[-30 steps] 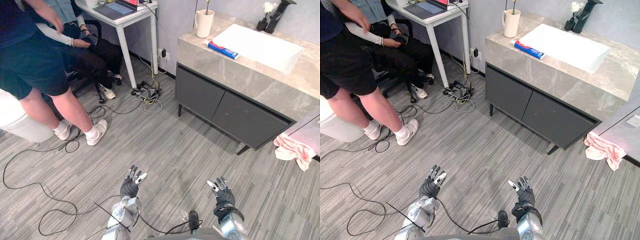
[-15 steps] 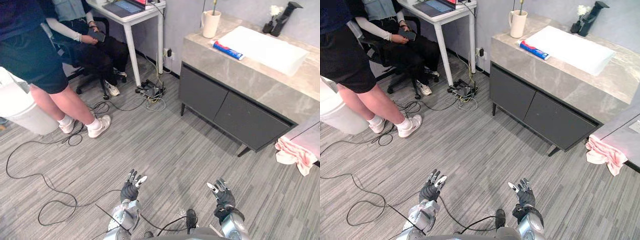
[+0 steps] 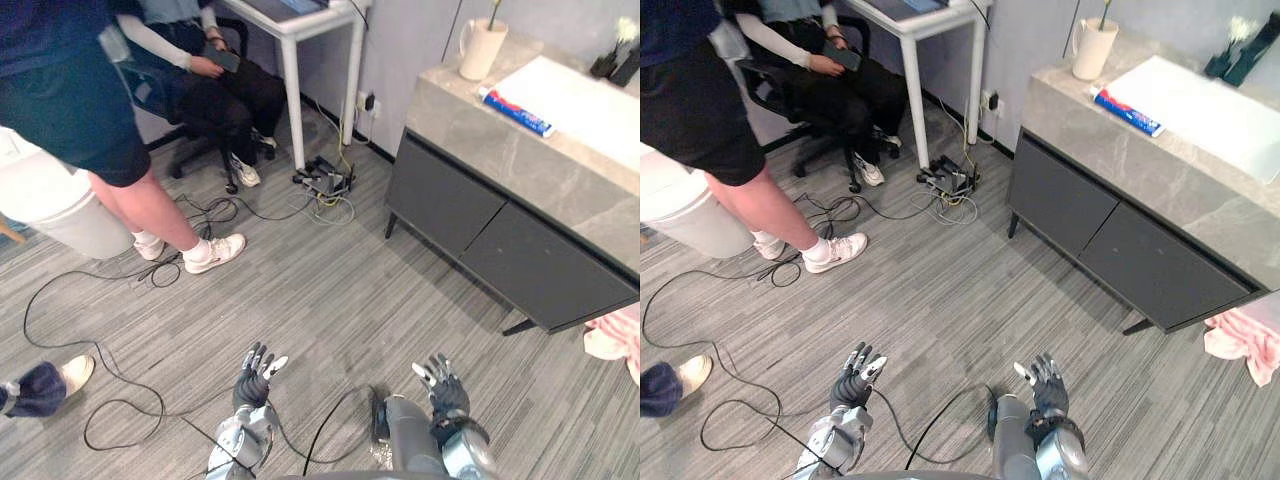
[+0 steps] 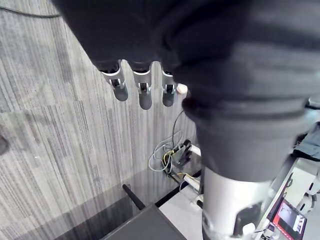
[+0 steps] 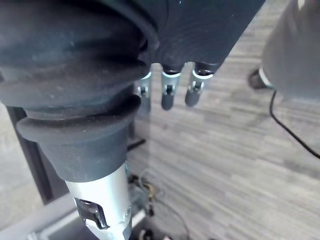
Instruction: Organize washtable
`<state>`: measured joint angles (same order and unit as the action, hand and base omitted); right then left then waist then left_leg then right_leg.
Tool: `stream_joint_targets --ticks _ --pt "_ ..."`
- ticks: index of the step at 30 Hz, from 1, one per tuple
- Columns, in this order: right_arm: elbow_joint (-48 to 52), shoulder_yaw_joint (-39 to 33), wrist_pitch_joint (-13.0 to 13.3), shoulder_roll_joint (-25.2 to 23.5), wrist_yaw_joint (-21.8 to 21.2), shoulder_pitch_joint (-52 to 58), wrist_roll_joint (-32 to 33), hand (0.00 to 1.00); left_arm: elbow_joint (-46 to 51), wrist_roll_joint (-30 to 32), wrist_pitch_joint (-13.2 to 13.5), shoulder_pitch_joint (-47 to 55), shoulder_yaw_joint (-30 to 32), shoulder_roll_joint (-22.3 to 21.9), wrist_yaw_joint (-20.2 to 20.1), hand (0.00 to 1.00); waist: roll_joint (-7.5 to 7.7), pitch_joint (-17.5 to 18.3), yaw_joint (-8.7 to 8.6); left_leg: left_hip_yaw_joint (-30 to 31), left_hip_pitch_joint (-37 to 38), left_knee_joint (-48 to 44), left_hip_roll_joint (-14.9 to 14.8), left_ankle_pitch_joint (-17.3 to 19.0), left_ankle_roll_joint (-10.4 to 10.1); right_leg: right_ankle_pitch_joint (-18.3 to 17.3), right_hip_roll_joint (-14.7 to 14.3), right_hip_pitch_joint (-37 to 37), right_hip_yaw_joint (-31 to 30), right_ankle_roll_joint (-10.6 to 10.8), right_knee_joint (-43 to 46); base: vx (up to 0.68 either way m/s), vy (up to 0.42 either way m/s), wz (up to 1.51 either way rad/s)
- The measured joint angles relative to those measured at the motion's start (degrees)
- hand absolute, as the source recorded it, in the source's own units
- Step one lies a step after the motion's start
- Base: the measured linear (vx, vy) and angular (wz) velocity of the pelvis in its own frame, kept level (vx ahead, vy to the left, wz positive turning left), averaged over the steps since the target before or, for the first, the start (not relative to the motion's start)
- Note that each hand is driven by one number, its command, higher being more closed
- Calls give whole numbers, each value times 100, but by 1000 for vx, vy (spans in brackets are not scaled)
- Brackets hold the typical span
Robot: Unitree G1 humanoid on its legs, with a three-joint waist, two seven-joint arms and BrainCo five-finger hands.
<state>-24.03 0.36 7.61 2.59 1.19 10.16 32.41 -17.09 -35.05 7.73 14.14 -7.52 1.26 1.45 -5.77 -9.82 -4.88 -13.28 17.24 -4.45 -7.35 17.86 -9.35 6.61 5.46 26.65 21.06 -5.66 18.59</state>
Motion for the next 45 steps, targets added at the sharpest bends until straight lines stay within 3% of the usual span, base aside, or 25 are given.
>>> stream_joint_targets --ticks 1,3,5,6,8,9,11,12,15,16,17,18,19,20,21,24,27,32,35,37,38,39,41,43,45 --pt "1 -4 2 22 1 -99 -1 0 -4 -1 0 -67 -35 3 -2 0 -14 0 -13 -4 -51 -72 4 -166 -100 -180 41 72 12 27 217 577 -225 -9" --pt "11 14 4 80 -2 -373 1 0 -25 -25 1 -211 -134 -54 -9 0 -9 2 -46 25 -192 -611 2 -831 -67 -608 120 -32 127 -45 516 610 -325 -3" --pt "97 22 84 133 -20 -427 0 0 -43 -30 3 -206 -143 -187 -16 0 -12 3 -50 55 -458 -1565 -8 -1713 5 -769 61 -492 270 -75 271 552 -275 -30" --pt "143 35 123 123 -27 -379 2 0 -64 -27 7 -173 -144 -226 -27 0 -16 7 -29 61 -793 -2508 -98 -2363 33 -795 -4 -970 190 -59 -229 428 -161 -37" --pt "119 69 149 132 -25 -302 23 0 -110 -26 25 -179 -99 -205 -51 0 -80 44 36 35 -1632 -4699 -520 -1975 102 -812 -312 -1618 -86 -46 -891 521 -124 -66" --pt "113 69 151 133 -24 -269 26 0 -143 -27 25 -174 -73 -203 -49 0 -77 41 100 34 -1822 -5180 -596 -1840 129 -824 -385 -1778 -199 -55 -988 514 -72 -103" --pt "50 88 154 124 -14 -189 24 0 -146 -26 23 -7 14 -213 -25 0 -35 15 314 -78 -2291 -6082 -803 -1350 599 -842 -534 -2364 -841 -27 -1257 395 50 -142" --pt "47 116 159 123 -13 -192 25 0 -147 -26 21 80 67 -217 -19 0 -30 12 345 -138 -2447 -6092 -872 -1254 698 -851 -531 -2493 -1071 -12 -1296 311 122 -165" --pt "32 174 211 104 -25 -133 117 0 -134 -28 20 366 219 -222 -17 0 28 -26 424 -78 -2917 -5370 -942 -962 1007 -1001 -404 -2749 -2019 237 -1303 237 258 -136" --pt "32 205 213 104 -30 -114 145 0 -123 -28 20 438 248 -223 -21 0 33 -28 438 -25 -2961 -5037 -922 -876 1006 -1038 -355 -2753 -2196 314 -1265 169 367 -152" --pt "34 253 237 109 -64 -55 162 0 -123 -27 12 538 292 -226 -34 0 39 -33 437 243 -2993 -4082 -730 -795 956 -1129 -256 -2719 -2549 548 -1138 129 427 -152" --pt "50 265 247 145 -147 33 183 0 -122 -27 15 663 326 -267 -59 0 -89 -4 449 762 -2788 -2586 -550 -808 838 -1291 -276 -2552 -2871 804 -860 106 446 -160" --pt "55 280 235 197 -157 80 186 0 -157 -26 6 750 326 -345 -72 0 -162 47 540 1141 -2404 -2145 -448 -593 395 -1378 -308 -2433 -3100 943 -766 111 415 -144" --pt "91 294 225 167 -191 217 191 0 -169 -24 5 822 341 -321 -96 0 -146 97 531 1304 -2015 -1447 -305 -319 223 -1458 -277 -2343 -3107 1066 -674 123 307 -94" --pt "183 318 202 71 -262 448 196 0 -115 -23 15 801 349 -256 -137 0 15 106 518 1239 -2005 -1449 -142 -360 254 -1467 -243 -2307 -3029 1086 -664 140 228 -59" --pt "247 348 189 -19 -275 685 196 0 -129 -19 14 837 332 -305 -179 0 142 192 538 1146 -1878 -1557 145 -355 267 -1367 -49 -2361 -3315 1248 -930 65 165 -50" --pt "385 407 191 -66 -275 687 195 0 74 -17 10 851 271 -298 -276 0 153 216 437 992 -1829 -1547 155 -386 317 -1223 -43 -2399 -3542 1270 -1112 68 88 -53" --pt "467 399 218 -164 -269 704 238 0 309 121 28 935 40 -318 -360 0 169 340 362 416 -1633 -1414 60 -433 392 -1055 -320 -1987 -4459 1230 -1069 13 20 -103" --pt "402 410 245 -179 -266 680 227 0 316 221 31 930 3 -310 -410 0 303 382 265 -134 -1570 -1382 -32 -369 491 -869 -586 -1645 -5031 1197 -1042 -48 9 -128" --pt "226 391 276 -152 -268 577 225 0 311 248 26 912 -46 -274 -481 0 324 389 255 -299 -1459 -1230 -116 -163 795 -956 -679 -1397 -4719 580 -983 -106 16 -106" --pt "196 381 276 -131 -273 530 218 0 309 355 30 864 -92 -243 -511 0 358 363 299 -446 -1299 -927 -74 -75 874 -1022 -458 -1027 -3755 160 -565 -142 52 -90" --pt "197 375 277 -145 -288 520 184 0 272 459 22 820 -134 -190 -513 0 402 329 280 -464 -1133 -728 -21 19 815 -998 -309 -873 -3336 251 -265 -156 66 -88" --pt "217 255 278 -178 -387 580 172 0 61 689 4 708 -210 -99 -513 0 453 309 235 -652 -852 -676 -4 73 712 -900 -237 -729 -3082 634 93 -45 12 -67" --pt "384 195 283 -207 -397 580 177 0 60 722 8 598 -314 -14 -507 0 283 190 204 -758 -752 -700 -132 173 568 -841 -240 -444 -2819 850 565 15 -38 -48" --pt "494 127 283 -206 -393 611 182 0 22 738 5 491 -465 100 -511 0 216 139 10 -646 -690 -600 -174 212 541 -1039 -243 -206 -2867 910 789 -3 -66 24"
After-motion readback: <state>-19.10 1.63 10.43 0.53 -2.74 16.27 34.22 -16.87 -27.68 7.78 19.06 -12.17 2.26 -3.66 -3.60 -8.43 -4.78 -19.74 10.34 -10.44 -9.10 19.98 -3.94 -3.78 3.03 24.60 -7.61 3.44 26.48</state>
